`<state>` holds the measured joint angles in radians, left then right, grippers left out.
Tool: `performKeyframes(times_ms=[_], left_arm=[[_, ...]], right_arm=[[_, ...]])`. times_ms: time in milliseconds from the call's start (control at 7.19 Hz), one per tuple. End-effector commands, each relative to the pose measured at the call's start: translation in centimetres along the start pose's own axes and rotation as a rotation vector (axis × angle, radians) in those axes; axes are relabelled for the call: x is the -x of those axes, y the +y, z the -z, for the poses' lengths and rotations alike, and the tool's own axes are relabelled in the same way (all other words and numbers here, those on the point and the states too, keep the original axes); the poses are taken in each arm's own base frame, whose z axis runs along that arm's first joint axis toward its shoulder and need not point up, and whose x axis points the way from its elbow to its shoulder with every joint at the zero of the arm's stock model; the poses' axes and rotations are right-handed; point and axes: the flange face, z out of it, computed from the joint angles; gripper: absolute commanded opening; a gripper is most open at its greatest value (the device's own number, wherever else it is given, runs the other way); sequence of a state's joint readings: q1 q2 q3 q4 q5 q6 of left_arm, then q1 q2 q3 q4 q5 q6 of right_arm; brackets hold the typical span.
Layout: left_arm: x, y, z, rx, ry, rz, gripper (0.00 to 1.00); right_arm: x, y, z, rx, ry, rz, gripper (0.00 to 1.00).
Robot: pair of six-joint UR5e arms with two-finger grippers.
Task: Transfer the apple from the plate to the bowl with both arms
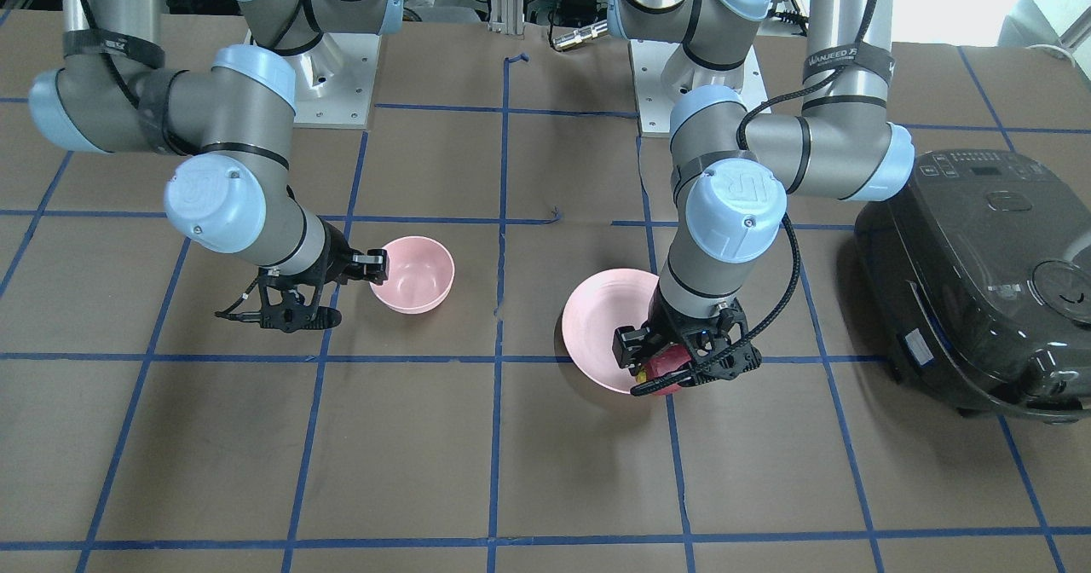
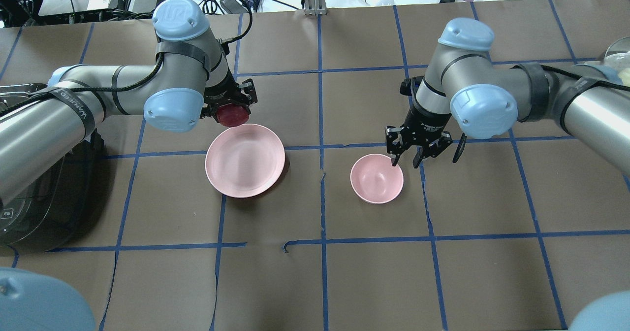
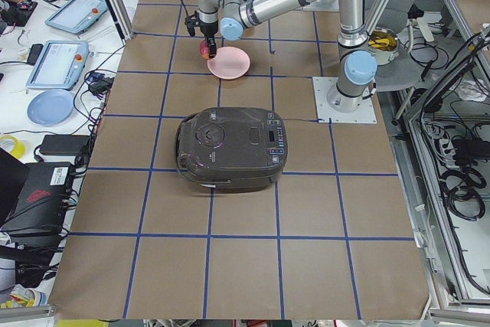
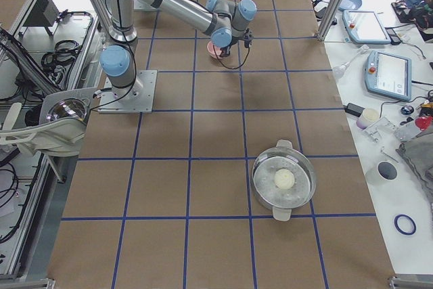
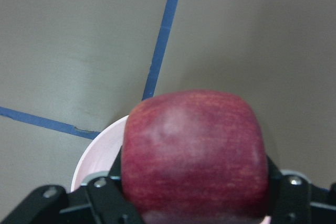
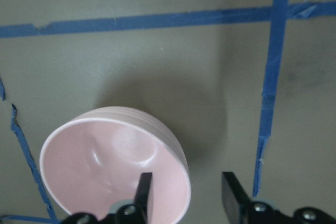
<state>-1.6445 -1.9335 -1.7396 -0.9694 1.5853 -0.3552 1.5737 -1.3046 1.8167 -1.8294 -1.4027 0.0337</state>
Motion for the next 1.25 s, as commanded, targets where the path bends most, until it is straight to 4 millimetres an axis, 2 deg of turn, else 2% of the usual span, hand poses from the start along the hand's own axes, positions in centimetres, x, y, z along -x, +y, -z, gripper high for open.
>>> performKeyframes(times_ms=[0, 139, 278, 417, 557, 835, 974, 1113], left_arm=[[0.0, 0.0, 0.5, -0.008, 0.005, -0.036, 0.05], [0.0, 0.1, 0.8, -0.012, 0.005, -0.043, 0.05], [0.1, 0.1, 1.1, -0.017, 0.005, -0.043, 0.05], [0.0, 0.1, 1.4, -0.023, 0.01, -0.045, 0.05], [0.0, 0.0, 1.6, -0.026, 0.01, -0.045, 0.05], [-0.3, 0.0, 1.7, -0.028, 0.014, -0.049, 0.05], [-0.8, 0.0, 1.8, -0.031, 0.016, -0.057, 0.05], [-2.2, 0.5, 2.3, -0.021, 0.013, -0.083, 0.05]], right_arm=[[0.2, -0.9, 11.2, -0.068, 0.073, 0.0, 1.0], [0.3, -0.4, 15.2, -0.058, 0.098, -0.005, 1.0], [0.5, 1.2, 19.2, -0.078, 0.12, -0.008, 1.0], [0.5, 2.9, 20.8, -0.091, 0.144, -0.007, 1.0], [0.5, 3.8, 21.8, -0.107, 0.144, -0.002, 1.0], [0.5, 3.9, 22.0, -0.114, 0.142, -0.002, 1.0], [0.5, 3.9, 22.0, -0.114, 0.145, -0.002, 1.0], [0.4, 3.8, 22.4, -0.129, 0.145, -0.003, 1.0]])
